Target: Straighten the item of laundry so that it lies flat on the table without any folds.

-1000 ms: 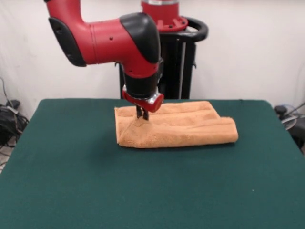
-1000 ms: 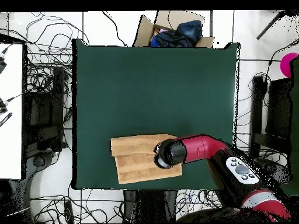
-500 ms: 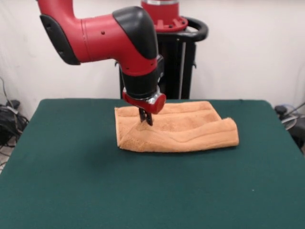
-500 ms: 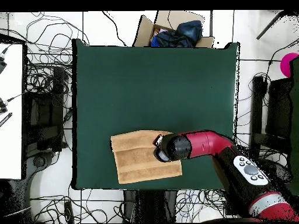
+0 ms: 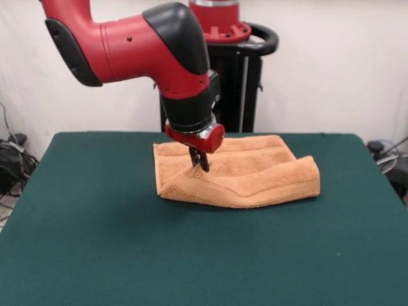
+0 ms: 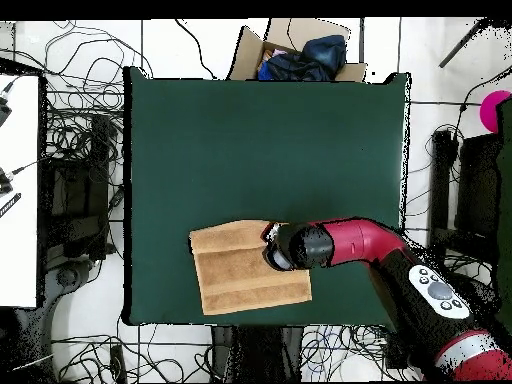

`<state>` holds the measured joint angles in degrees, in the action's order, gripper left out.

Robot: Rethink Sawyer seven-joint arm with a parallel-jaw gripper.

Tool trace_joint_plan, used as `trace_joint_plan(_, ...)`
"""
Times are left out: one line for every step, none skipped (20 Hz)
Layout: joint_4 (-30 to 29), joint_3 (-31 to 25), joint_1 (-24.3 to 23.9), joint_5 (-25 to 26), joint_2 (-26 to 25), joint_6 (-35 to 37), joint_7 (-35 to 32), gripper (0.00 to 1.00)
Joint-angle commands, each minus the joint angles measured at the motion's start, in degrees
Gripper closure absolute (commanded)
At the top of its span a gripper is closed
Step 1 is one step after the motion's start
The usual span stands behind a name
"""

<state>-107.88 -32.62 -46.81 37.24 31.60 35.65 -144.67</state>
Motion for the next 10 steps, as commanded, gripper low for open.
trace_joint_plan(5.25,-4.18,1.16,0.78,1.04,0.93,11.27,1.0)
trace_joint_plan(5.65,-3.91,1.33,1.15,1.11,1.15,11.33,1.0)
trace_joint_plan(6.07,-3.73,1.42,1.57,1.24,1.27,11.5,1.0)
trace_joint_plan(6.5,-3.53,1.56,1.96,1.57,1.46,11.62,1.0)
trace_joint_plan(6.68,-3.49,1.57,2.04,1.74,1.65,11.74,1.0)
trace_joint_plan(6.94,-3.38,1.59,2.2,1.86,1.7,11.83,1.0)
trace_joint_plan(7.18,-3.27,1.63,2.37,2.05,1.74,11.89,1.0)
trace_joint_plan(7.42,-3.15,1.66,2.54,2.24,1.77,11.94,1.0)
trace_joint_plan(7.66,-3.15,1.6,2.71,2.42,1.73,12.07,1.0)
trace_joint_plan(7.66,-3.21,1.57,2.77,2.51,1.62,12.02,1.0)
